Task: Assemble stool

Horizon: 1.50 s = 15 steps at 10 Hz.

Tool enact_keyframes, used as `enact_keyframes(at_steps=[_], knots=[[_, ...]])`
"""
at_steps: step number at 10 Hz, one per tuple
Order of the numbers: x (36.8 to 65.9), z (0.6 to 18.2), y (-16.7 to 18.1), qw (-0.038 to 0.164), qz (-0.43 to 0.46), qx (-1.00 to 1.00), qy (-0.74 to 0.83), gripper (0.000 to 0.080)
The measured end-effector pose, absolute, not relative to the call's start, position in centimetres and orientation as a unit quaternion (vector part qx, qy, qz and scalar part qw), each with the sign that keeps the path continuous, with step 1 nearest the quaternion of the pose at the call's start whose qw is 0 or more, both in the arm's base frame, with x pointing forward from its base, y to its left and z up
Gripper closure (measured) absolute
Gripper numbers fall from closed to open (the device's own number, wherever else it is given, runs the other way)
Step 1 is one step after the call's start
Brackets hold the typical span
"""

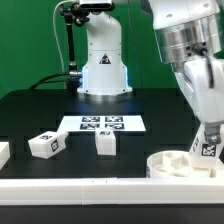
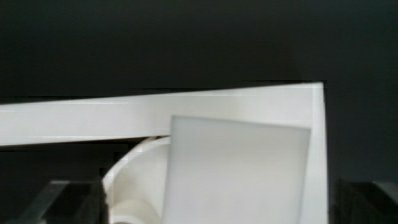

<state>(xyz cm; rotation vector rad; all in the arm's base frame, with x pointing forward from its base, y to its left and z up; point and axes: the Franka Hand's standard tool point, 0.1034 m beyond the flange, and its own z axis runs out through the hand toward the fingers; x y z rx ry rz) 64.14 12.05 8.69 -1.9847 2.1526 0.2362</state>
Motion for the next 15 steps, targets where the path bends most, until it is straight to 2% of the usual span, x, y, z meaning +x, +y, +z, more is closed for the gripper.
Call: enact_keyframes(at_steps=[4, 11, 14, 15], knots=[[65.0, 10.6, 14.2, 0.108, 0.064, -0.784, 0.608, 0.0150], [64.9, 10.3, 14.1, 0.118, 0.037, -0.907, 0.403, 0.0150], [65.2, 10.9, 13.8, 0.089, 0.007, -0.974, 0.207, 0.0150], [65.2, 10.9, 13.8, 0.085, 0.006, -0.982, 0.167, 0.0150]])
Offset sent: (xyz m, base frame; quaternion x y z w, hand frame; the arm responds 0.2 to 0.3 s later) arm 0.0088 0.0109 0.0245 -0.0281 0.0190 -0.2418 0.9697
